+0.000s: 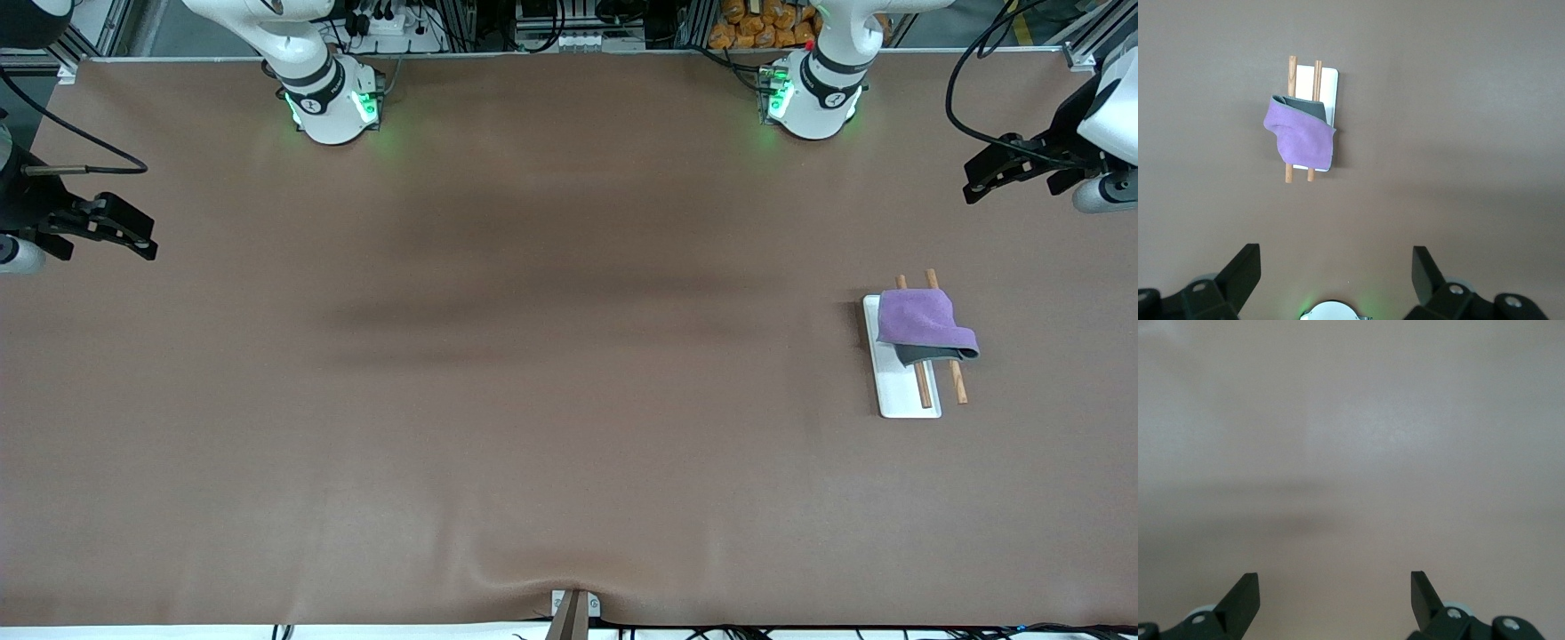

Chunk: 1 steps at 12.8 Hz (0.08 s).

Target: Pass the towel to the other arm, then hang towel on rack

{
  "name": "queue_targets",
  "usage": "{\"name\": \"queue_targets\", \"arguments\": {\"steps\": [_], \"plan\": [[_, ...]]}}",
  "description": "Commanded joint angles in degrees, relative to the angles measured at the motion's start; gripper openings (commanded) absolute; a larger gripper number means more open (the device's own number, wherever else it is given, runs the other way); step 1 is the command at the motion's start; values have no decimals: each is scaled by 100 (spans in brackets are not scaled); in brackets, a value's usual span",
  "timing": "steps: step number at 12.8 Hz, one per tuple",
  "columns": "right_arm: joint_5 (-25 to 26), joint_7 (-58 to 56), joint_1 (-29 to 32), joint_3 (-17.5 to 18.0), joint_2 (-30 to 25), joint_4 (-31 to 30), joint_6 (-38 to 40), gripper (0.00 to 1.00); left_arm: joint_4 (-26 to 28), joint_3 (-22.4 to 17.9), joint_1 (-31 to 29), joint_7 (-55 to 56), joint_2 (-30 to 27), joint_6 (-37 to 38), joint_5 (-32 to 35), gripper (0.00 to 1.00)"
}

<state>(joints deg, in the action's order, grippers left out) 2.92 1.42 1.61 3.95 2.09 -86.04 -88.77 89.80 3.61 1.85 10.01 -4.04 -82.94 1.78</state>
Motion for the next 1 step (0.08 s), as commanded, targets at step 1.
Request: {"name": "queue_targets", "arguments": {"steps": [1], "plan": [[33,-63,67,45,90,184,106,100,55,-71,78,-78,-106,-55,42,100]]}}
